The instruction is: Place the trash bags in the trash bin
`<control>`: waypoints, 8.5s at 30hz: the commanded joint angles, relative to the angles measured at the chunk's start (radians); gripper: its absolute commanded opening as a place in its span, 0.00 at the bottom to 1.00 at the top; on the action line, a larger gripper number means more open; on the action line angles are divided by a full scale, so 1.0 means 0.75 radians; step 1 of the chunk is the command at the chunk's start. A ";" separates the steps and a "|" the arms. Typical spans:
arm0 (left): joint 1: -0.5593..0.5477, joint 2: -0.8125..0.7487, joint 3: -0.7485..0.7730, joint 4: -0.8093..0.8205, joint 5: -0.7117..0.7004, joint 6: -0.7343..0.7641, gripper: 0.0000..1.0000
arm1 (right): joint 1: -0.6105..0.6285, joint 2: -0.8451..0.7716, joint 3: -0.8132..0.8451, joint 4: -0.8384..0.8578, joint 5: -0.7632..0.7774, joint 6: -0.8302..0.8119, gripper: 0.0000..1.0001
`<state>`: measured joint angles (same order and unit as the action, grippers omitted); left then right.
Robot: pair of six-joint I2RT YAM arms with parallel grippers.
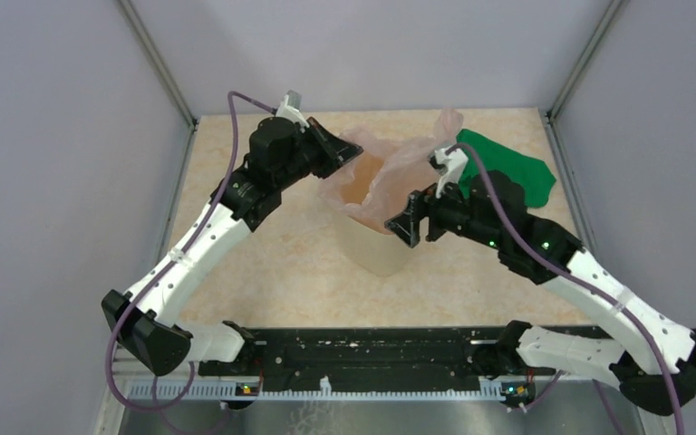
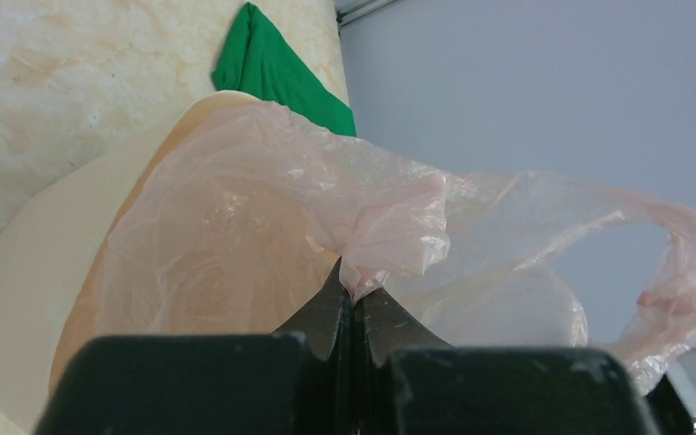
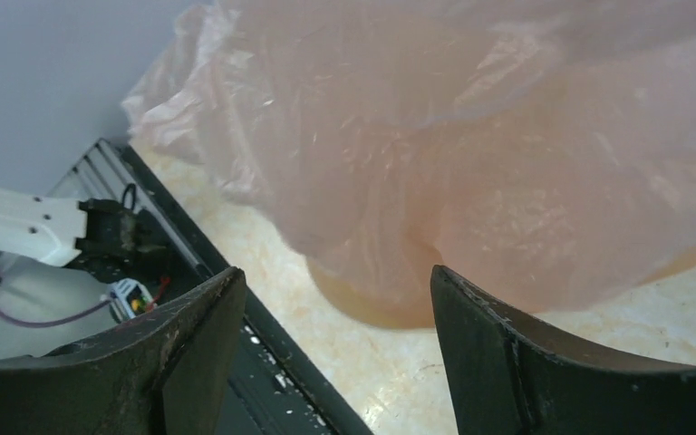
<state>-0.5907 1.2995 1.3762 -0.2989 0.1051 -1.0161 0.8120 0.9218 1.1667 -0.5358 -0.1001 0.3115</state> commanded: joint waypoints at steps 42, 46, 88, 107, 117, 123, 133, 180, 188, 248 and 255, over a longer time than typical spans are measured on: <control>0.001 0.172 0.406 -0.382 -0.174 0.573 0.00 | 0.212 0.002 0.282 -0.187 0.637 0.374 0.82; 0.002 0.177 0.405 -0.383 -0.172 0.575 0.00 | 0.212 0.060 0.338 -0.170 0.710 0.460 0.82; 0.055 -0.075 0.174 -0.433 -0.149 0.625 0.00 | 0.093 0.028 0.365 -0.385 0.474 0.594 0.23; 0.056 -0.081 0.152 -0.424 -0.086 0.606 0.00 | 0.092 0.160 0.393 -0.066 0.819 0.569 0.81; 0.054 -0.091 0.143 -0.410 -0.086 0.595 0.00 | 0.093 0.288 0.456 -0.047 0.831 0.564 0.74; 0.056 -0.106 0.136 -0.432 -0.126 0.614 0.00 | 0.086 0.331 0.501 -0.168 0.865 0.564 0.44; 0.095 -0.155 0.103 -0.496 -0.218 0.699 0.01 | 0.086 0.158 0.452 -0.475 0.595 0.516 0.00; 0.337 0.233 0.049 -0.334 0.071 0.758 0.01 | 0.087 -0.243 -0.128 -0.685 0.744 0.578 0.62; 0.338 0.226 0.053 -0.325 0.083 0.760 0.02 | 0.086 -0.232 0.101 -0.703 0.789 0.409 0.82; 0.337 0.286 0.069 -0.262 0.120 0.835 0.03 | -0.139 0.955 0.939 -0.058 0.583 -0.566 0.00; 0.337 0.321 0.080 -0.241 0.100 0.830 0.02 | -0.202 1.122 1.063 -0.041 0.594 -0.540 0.00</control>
<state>-0.3412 1.5249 1.3941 -0.5350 0.1940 -0.4084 0.6865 1.7004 1.8996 -0.6186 0.3264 -0.1181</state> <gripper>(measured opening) 0.032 0.004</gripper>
